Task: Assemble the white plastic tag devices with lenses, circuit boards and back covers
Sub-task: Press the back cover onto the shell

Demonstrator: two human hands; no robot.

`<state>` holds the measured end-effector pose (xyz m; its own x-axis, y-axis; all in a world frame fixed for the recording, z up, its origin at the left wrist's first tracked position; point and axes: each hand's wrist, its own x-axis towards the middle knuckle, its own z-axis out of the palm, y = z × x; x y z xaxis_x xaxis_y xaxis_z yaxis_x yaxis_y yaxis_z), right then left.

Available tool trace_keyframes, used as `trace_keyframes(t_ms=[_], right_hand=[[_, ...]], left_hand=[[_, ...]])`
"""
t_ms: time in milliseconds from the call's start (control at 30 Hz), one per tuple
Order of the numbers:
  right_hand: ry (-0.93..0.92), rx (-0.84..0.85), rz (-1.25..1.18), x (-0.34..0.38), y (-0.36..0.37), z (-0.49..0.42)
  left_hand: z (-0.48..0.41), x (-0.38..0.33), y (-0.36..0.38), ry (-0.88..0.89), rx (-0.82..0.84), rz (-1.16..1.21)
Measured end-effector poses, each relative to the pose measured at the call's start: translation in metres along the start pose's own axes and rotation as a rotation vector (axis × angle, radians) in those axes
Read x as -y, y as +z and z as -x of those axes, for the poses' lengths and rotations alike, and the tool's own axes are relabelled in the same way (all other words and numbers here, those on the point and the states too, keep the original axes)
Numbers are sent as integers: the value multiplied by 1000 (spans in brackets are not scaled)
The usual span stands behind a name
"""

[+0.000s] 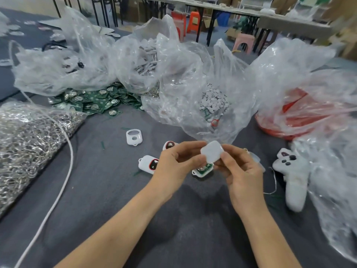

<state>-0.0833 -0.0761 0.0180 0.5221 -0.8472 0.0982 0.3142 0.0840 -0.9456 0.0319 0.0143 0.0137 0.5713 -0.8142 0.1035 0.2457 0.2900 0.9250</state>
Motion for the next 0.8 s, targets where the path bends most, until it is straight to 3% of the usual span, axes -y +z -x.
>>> trace_keyframes(t_ms=[233,400,467,533,600,667,800], right_hand=[[91,117,-119,0,-4,-3],[-58,298,329,7,-17,-5],[-63,287,424,9,-20,-6],[-111,191,521,10,-25,-9],[-192,66,644,11,-32,-14],[-231,24,733,12,-40,-19],[-212,115,870,7,-43,-20]], left_hand=[[-5,4,-5,-21,47,30],[-6,6,-8,-26,106,29],[-6,4,-9,-19,120,-12],[-5,4,-9,40,53,-194],[-4,6,-12,182,-61,-616],[-1,11,-13,250,-19,-948],[0,21,-13,221,114,-1197]])
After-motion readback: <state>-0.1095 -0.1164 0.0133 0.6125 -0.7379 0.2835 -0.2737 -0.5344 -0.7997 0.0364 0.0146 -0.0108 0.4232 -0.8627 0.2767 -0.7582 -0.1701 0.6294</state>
